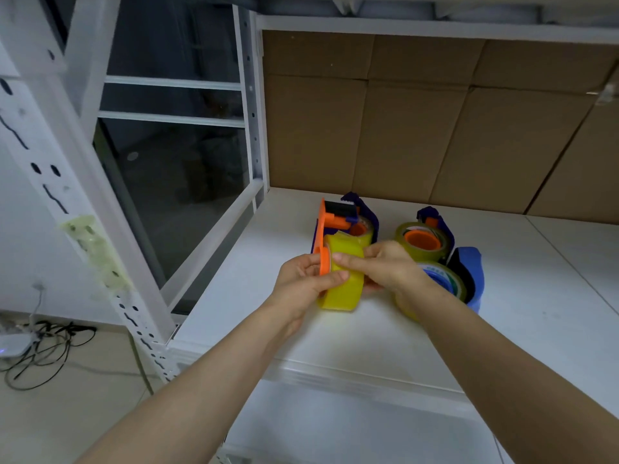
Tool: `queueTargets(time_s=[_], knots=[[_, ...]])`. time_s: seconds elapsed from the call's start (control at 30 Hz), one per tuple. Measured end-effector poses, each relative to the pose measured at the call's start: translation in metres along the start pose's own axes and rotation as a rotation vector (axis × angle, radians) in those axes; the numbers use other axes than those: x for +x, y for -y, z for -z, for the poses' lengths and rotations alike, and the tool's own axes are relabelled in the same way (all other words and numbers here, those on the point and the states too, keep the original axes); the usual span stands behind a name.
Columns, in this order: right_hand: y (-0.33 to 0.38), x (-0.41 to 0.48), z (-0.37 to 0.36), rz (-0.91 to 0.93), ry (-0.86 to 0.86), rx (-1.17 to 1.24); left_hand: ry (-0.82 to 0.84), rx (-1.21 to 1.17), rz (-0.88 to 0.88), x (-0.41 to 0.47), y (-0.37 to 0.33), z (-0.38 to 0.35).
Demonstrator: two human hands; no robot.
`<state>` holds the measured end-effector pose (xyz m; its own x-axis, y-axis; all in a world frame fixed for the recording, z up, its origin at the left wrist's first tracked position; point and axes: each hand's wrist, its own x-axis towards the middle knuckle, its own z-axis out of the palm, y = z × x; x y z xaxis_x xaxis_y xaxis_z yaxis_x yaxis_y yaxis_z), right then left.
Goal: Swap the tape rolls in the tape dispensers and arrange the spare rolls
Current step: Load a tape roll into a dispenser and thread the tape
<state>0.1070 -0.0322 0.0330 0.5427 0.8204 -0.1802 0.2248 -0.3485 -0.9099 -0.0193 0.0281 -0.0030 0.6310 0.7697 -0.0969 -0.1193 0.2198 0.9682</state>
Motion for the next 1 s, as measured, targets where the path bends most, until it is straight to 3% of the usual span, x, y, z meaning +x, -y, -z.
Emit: queueTargets(time_s=[0.1, 0.2, 0.4, 0.6, 0.73, 0.83, 1.0], knots=[[-0.007, -0.006, -0.002, 0.014, 0.037, 0.208, -0.024, 0.026, -0.005, 0.003, 0.002, 0.0], [-0.008, -0.005, 0.001, 0.033, 0.012, 0.257, -0.043, -0.032, 0.021, 0.006, 0.0, 0.003], [-0.007, -0.004, 0.0, 0.041, -0.026, 0.36, -0.235, 0.157, -0.122, 0.009, -0.001, -0.015], [-0.015, -0.005, 0.01, 0.004, -0.08, 0.602, -0.42, 0.151, -0.204, 0.02, -0.017, -0.003], [-0.015, -0.006, 0.026, -0.027, -0.018, 0.514, -0.402, 0.161, -0.12, 0.026, -0.027, 0.011], [-0.009, -0.003, 0.032, -0.143, -0.078, 0.535, -0.354, 0.149, -0.03, 0.024, -0.026, 0.012], [0.003, -0.003, 0.032, -0.132, 0.072, 0.54, -0.108, -0.002, -0.005, 0.011, -0.017, 0.002]])
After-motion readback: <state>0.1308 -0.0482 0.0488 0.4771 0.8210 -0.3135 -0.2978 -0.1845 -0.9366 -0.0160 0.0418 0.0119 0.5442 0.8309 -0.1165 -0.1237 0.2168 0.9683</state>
